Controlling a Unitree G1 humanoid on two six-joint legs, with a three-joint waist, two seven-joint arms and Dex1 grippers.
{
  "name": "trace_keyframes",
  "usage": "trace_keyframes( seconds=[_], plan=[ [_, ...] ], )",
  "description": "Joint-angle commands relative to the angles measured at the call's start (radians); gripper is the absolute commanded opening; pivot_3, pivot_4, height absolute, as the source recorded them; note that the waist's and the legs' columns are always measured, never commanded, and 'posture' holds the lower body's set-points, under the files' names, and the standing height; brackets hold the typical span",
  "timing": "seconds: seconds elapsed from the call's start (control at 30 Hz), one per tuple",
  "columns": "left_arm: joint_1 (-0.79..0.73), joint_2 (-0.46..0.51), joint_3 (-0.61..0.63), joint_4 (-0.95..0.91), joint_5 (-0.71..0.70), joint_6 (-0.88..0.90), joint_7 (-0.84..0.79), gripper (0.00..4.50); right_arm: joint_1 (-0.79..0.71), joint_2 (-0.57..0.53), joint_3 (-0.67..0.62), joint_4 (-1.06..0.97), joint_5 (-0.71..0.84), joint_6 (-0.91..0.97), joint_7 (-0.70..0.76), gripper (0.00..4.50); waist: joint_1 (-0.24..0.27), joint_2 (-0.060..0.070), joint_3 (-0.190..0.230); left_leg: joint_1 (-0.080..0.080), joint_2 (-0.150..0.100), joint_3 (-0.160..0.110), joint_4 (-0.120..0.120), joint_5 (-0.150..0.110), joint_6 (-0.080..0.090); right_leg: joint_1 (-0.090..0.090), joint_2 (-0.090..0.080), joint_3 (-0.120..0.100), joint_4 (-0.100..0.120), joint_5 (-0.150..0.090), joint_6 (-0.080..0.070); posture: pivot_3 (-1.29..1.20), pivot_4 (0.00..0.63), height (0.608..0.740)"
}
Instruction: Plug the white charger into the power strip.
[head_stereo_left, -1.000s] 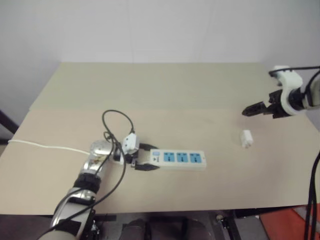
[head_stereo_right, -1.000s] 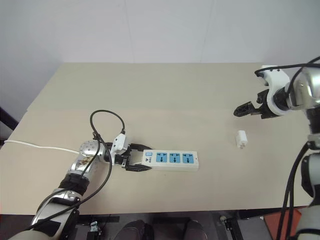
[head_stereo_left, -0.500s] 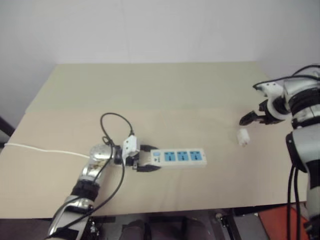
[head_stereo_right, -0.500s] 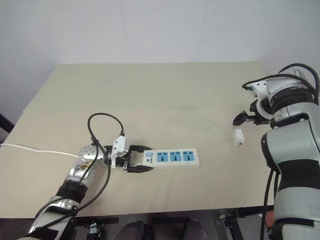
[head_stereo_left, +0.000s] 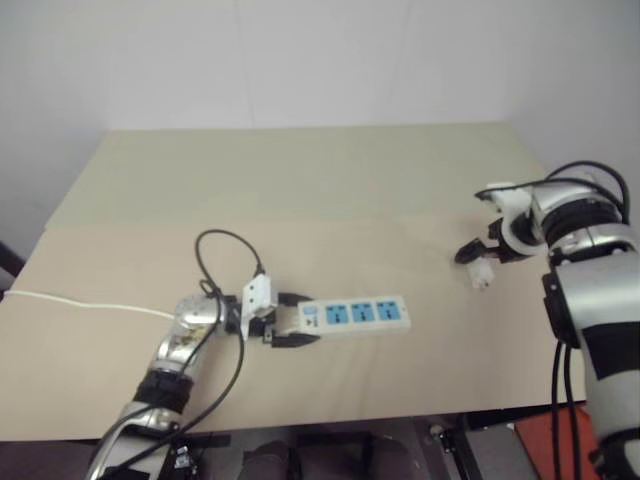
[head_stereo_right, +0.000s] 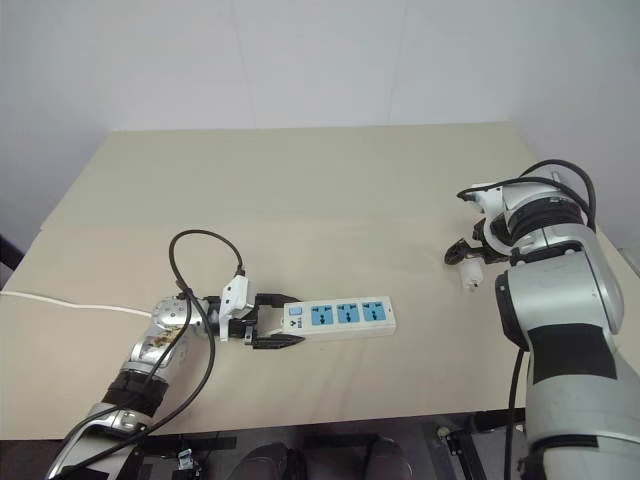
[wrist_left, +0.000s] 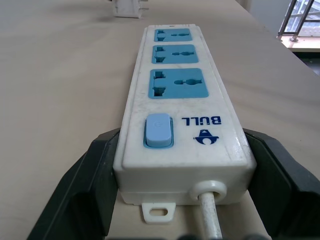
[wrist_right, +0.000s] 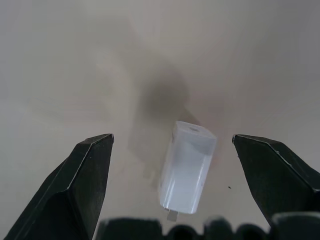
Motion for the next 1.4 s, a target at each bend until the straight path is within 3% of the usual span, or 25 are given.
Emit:
trace_keyframes(
  seconds=[0.03, 0.47, 0.57, 0.83, 1.07, 1.27, 1.4],
  plan=[
    [0.030, 0.012, -0.019, -0.033, -0.005, 0.018, 0.005, 3.26, 0.007, 0.003, -0.042, 0.001, -0.024, -0.033, -0.038, 4.50, -0.005, 0.000, 0.000, 0.000, 0.000, 0.000, 0.000, 0.000, 0.000, 0.000, 0.000, 0.000, 0.000, 0.000, 0.000, 0.00, 0.150, 0.740],
    [0.066, 0.035, -0.021, -0.084, -0.019, 0.042, 0.038, 3.26, 0.041, 0.038, -0.129, 0.008, -0.059, -0.081, -0.112, 4.50, -0.016, 0.001, 0.000, 0.001, 0.000, 0.000, 0.000, 0.000, 0.000, 0.001, 0.000, 0.000, 0.000, 0.000, 0.000, 0.00, 0.150, 0.740],
    [0.069, 0.041, -0.021, -0.091, -0.022, 0.045, 0.043, 3.26, 0.046, 0.043, -0.138, 0.009, -0.068, -0.087, -0.116, 3.86, -0.017, 0.001, 0.000, 0.002, 0.000, 0.000, -0.001, 0.000, -0.001, 0.001, 0.000, 0.001, 0.000, 0.000, 0.000, 0.00, 0.150, 0.740],
    [0.077, 0.049, -0.021, -0.105, -0.028, 0.055, 0.053, 3.26, 0.054, 0.051, -0.153, 0.009, -0.087, -0.094, -0.110, 1.21, -0.017, 0.001, 0.001, 0.002, 0.000, 0.000, -0.001, 0.001, -0.001, 0.001, 0.001, 0.001, 0.000, 0.000, 0.000, 0.00, 0.150, 0.740],
    [0.072, 0.058, -0.023, -0.102, -0.031, 0.066, 0.046, 3.26, 0.046, 0.051, -0.149, 0.002, -0.100, -0.096, -0.047, 1.15, -0.019, 0.001, 0.001, 0.002, 0.001, 0.000, -0.001, 0.001, -0.001, 0.001, 0.001, 0.001, 0.000, 0.000, 0.000, 0.00, 0.150, 0.740],
    [0.018, 0.040, -0.046, -0.087, -0.023, 0.108, 0.055, 3.26, 0.008, 0.019, -0.128, -0.065, -0.093, -0.097, 0.174, 1.15, -0.016, 0.002, 0.001, 0.002, 0.000, 0.000, -0.001, 0.001, -0.001, 0.001, 0.001, 0.001, 0.001, 0.000, 0.000, 0.00, 0.150, 0.740],
    [-0.023, 0.034, -0.065, -0.070, -0.017, 0.109, 0.039, 3.26, 0.068, -0.039, -0.148, -0.327, -0.024, -0.075, 0.347, 1.15, -0.011, 0.002, 0.001, 0.001, 0.000, 0.000, 0.000, 0.001, 0.000, 0.001, 0.001, 0.001, 0.001, 0.000, 0.000, 0.00, 0.150, 0.740]
  ],
)
